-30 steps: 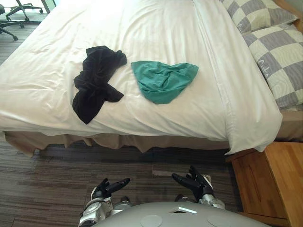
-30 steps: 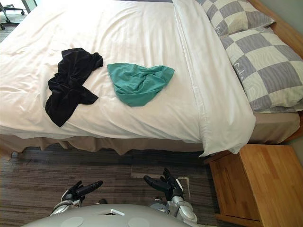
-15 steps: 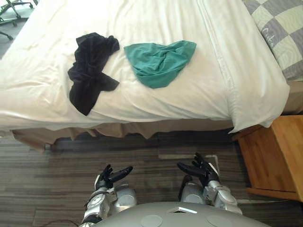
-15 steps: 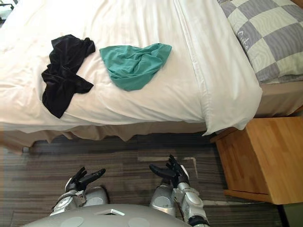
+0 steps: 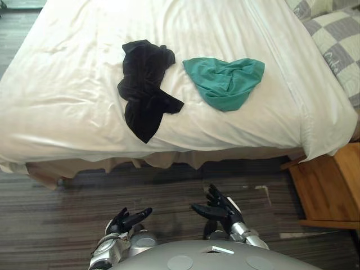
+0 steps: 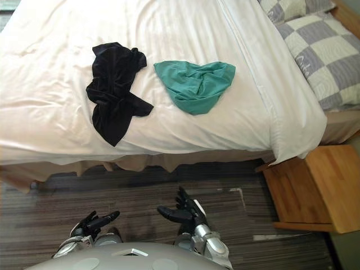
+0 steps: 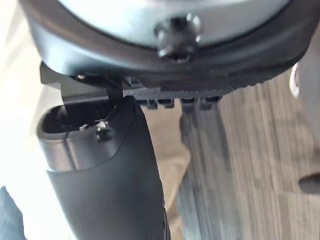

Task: Tidy up the quilt and then pick up the clothes from the bed and put them into the laundry hamper

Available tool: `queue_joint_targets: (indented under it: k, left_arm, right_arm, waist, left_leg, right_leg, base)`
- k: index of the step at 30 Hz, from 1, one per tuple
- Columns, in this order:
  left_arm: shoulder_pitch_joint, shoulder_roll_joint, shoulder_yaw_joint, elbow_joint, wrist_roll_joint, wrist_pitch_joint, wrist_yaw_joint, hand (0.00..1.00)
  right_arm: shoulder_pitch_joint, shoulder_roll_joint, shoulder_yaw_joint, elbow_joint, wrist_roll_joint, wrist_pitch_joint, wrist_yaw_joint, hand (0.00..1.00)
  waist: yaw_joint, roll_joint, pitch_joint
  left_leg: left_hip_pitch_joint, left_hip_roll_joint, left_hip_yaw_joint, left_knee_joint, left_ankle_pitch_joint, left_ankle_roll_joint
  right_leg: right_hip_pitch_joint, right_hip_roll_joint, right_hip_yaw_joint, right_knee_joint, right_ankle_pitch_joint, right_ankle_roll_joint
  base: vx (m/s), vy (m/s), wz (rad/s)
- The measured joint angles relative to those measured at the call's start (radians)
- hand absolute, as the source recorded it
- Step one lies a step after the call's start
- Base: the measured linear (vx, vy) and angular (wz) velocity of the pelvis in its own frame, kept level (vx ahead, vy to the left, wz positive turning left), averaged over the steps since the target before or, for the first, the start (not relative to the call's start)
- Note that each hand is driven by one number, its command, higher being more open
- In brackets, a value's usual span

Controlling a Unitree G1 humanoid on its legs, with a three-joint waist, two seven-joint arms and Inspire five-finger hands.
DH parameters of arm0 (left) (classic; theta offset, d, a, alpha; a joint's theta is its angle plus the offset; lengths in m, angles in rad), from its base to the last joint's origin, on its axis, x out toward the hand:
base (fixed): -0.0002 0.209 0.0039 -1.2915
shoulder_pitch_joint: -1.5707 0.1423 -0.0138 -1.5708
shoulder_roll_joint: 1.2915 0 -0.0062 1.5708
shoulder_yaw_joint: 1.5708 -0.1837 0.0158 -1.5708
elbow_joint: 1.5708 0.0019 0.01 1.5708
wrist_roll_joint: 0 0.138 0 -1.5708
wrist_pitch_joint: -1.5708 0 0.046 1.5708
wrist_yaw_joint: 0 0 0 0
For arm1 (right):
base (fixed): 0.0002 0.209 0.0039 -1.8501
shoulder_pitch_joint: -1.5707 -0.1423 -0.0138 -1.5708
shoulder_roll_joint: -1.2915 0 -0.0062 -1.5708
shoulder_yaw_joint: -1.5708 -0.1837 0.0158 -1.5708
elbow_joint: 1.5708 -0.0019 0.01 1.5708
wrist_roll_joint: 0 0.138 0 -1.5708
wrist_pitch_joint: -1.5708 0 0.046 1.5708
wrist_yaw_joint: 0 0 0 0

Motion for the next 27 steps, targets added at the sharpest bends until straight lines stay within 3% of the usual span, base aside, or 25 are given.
queue_joint_targets:
  k: [2,6,7,13,16,18,21,24,26,27]
  left_arm:
    - [0.002,-0.018,-0.029,0.008,-0.019,-0.002,0.016,1.00]
    - [0.007,-0.054,-0.019,0.008,-0.017,-0.002,0.014,1.00]
    - [0.009,-0.093,0.015,0.003,0.002,-0.022,0.025,1.00]
    - [0.009,-0.099,0.033,0.003,-0.003,-0.023,0.024,1.00]
    - [0.008,-0.109,0.053,-0.009,-0.015,-0.024,0.024,1.00]
    - [-0.007,-0.097,0.053,-0.013,-0.021,-0.026,0.028,1.00]
    - [-0.008,-0.087,0.077,0.002,-0.058,-0.026,0.039,1.00]
    - [-0.008,-0.040,0.225,0.000,-0.099,-0.025,0.048,1.00]
    - [0.014,0.074,0.500,-0.037,-0.160,-0.026,0.079,1.00]
    - [0.013,0.112,0.567,-0.051,-0.175,-0.026,0.088,1.00]
  right_arm:
    - [0.001,-0.016,0.011,0.001,0.000,0.016,-0.034,1.00]
    - [0.002,-0.023,-0.003,0.028,0.027,0.072,-0.113,1.00]
    - [-0.005,-0.038,-0.084,0.011,0.024,0.116,-0.098,1.00]
    - [-0.007,-0.038,-0.084,0.011,0.024,0.116,-0.098,1.00]
    - [-0.008,-0.044,-0.084,-0.007,0.038,0.118,-0.101,1.00]
    - [-0.008,-0.040,-0.106,-0.046,0.111,0.112,-0.109,1.00]
    - [0.011,-0.027,-0.160,-0.057,0.190,0.101,-0.144,1.00]
    - [0.062,0.003,-0.210,-0.078,0.338,0.104,-0.170,1.00]
    - [0.099,0.025,-0.315,-0.060,0.483,0.120,-0.180,1.00]
    - [0.101,0.026,-0.354,-0.050,0.511,0.120,-0.180,1.00]
  waist:
    - [-0.009,0.024,-0.024]
    - [-0.003,0.040,-0.045]
    - [-0.007,0.096,0.003]
    - [-0.006,0.096,0.006]
    - [-0.006,0.097,0.012]
    - [-0.008,0.088,0.041]
    - [-0.010,0.084,0.044]
    - [-0.010,0.088,0.033]
    - [-0.010,0.070,-0.008]
    - [-0.010,0.066,-0.011]
  left_leg:
    - [0.038,0.001,0.015,-0.034,0.017,-0.010]
    - [0.115,0.022,0.082,-0.117,0.058,-0.039]
    - [0.190,0.071,0.157,-0.096,0.029,-0.071]
    - [0.187,0.065,0.156,-0.097,0.027,-0.070]
    - [0.152,0.050,0.155,-0.097,0.023,-0.050]
    - [0.133,0.018,0.147,-0.095,0.026,-0.039]
    - [0.156,0.000,0.124,-0.101,0.011,-0.025]
    - [0.177,0.000,0.108,-0.100,-0.003,-0.024]
    - [0.183,0.028,0.132,-0.089,-0.019,-0.036]
    - [0.184,0.036,0.142,-0.082,-0.022,-0.043]
  right_leg:
    - [0.007,0.016,0.017,0.005,-0.008,-0.010]
    - [0.010,0.058,0.057,0.004,-0.023,-0.010]
    - [0.032,0.115,0.110,-0.011,-0.021,-0.021]
    - [0.031,0.109,0.103,-0.009,-0.021,-0.021]
    - [-0.034,0.085,0.104,0.070,-0.049,-0.029]
    - [-0.154,0.020,0.081,0.296,-0.131,-0.027]
    - [-0.156,-0.042,0.019,0.380,-0.140,-0.031]
    - [-0.127,-0.043,0.034,0.372,-0.128,-0.022]
    - [-0.076,-0.006,0.045,0.275,-0.122,-0.011]
    - [-0.064,0.004,0.044,0.253,-0.122,-0.011]
  base:
    - [-0.03,0.004,-0.27]
    - [-0.08,-0.072,-0.39]
    - [-0.06,-0.036,-0.11]
    - [-0.04,-0.003,0.01]
    - [-0.08,0.024,0.01]
    - [-0.06,0.066,0.09]
    - [-0.04,0.055,0.22]
    - [-0.02,0.052,0.21]
    - [0.07,-0.017,-0.13]
    - [0.10,-0.066,-0.24]
